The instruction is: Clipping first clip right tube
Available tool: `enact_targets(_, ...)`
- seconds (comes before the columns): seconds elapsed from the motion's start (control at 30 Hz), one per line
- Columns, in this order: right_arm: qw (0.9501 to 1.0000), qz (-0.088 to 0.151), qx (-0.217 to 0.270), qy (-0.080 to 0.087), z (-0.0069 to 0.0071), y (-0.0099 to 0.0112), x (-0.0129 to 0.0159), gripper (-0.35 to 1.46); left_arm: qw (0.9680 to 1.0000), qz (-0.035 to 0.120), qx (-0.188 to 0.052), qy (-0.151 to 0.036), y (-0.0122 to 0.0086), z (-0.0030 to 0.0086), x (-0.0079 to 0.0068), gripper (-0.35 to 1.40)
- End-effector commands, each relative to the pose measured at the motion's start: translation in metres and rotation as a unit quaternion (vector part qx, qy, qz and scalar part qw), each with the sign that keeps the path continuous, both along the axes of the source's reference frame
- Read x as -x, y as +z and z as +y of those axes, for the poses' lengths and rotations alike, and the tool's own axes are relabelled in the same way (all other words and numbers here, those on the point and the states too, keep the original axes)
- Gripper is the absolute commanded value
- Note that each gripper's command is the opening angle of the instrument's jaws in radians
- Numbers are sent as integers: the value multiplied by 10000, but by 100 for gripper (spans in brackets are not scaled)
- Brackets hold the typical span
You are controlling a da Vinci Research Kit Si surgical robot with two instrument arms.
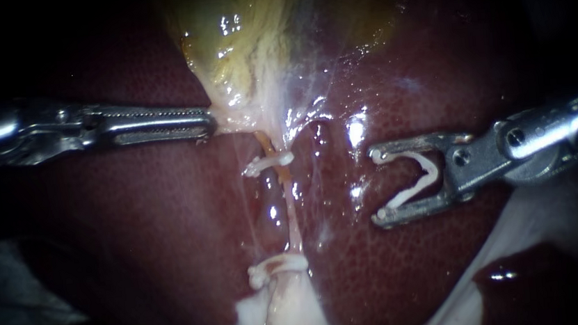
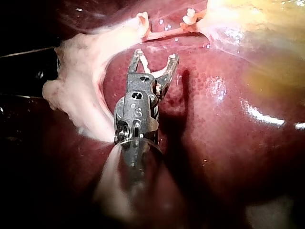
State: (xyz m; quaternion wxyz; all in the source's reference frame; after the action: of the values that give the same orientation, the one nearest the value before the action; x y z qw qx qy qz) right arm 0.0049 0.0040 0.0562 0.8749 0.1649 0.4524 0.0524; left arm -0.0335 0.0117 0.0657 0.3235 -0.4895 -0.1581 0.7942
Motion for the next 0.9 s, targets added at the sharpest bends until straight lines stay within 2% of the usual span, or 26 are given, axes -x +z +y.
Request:
enact_targets(0.03,10000,0,-1,1,0,0,0,50,10000,-4,-12,0,-3,2,-2,-35)
enact_targets(0.13,10000,0,0,2,0,1,0,50,10000,-42,-75,29,-24,9,-10,-35)
enact_targets(0.2,10000,7,-8,-8,-1,1,0,50,9999,-44,-115,-40,-41,15,-16,-35)
enact_targets(0.33,9999,59,-76,-75,0,1,-4,50,9999,-120,36,-110,-75,23,-31,-35)
enact_targets(0.43,9993,166,-220,-241,-1,3,-10,50,9998,-122,63,-117,-83,21,-34,-35)
enact_targets(0.5,9993,188,-226,-246,-2,5,-16,50,9998,-118,68,-121,-81,20,-34,-35)
enact_targets(0.73,9976,309,-621,11,-12,27,-41,50,9998,-115,73,-124,-79,20,-32,-35)
enact_targets(0.9,9926,376,-1128,251,-22,53,-59,50,9998,-114,73,-126,-79,20,-31,-35)
